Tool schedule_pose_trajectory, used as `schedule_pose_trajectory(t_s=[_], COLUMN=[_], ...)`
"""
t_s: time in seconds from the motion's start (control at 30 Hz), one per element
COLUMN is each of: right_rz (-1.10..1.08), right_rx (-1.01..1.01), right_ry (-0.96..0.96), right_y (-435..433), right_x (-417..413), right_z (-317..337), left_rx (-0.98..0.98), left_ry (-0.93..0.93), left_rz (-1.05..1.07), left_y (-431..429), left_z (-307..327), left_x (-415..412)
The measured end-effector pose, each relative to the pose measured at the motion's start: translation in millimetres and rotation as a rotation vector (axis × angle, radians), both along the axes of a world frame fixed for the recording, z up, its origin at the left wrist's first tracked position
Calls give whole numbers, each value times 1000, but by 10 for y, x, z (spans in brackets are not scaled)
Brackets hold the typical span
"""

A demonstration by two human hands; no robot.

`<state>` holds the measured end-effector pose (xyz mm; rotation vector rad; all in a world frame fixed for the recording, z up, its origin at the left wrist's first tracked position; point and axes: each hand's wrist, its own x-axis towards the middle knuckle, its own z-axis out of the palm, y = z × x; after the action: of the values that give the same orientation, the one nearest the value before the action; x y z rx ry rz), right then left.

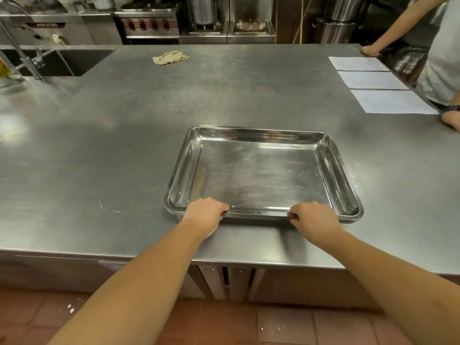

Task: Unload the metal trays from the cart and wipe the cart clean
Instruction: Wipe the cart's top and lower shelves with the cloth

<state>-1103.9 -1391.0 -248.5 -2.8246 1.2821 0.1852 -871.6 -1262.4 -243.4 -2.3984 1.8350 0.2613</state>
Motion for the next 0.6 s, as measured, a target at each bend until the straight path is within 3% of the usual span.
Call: schedule_pose_trajectory(t_s=[0.17, 0.47, 0.6], right_rz=[57, -71, -68], right_rx=[53, 46, 88], right_ry=[76, 159, 160], right_y=[66, -60, -15], right_x=[0, -338, -290], right_z=[68, 119, 150], left_rx=[-30, -25, -70], left_ry=[15, -1, 168], left_rz=[44, 53, 116], left_y=[34, 96, 156], left_z=[-21, -30, -55], left_x=[18, -158, -143])
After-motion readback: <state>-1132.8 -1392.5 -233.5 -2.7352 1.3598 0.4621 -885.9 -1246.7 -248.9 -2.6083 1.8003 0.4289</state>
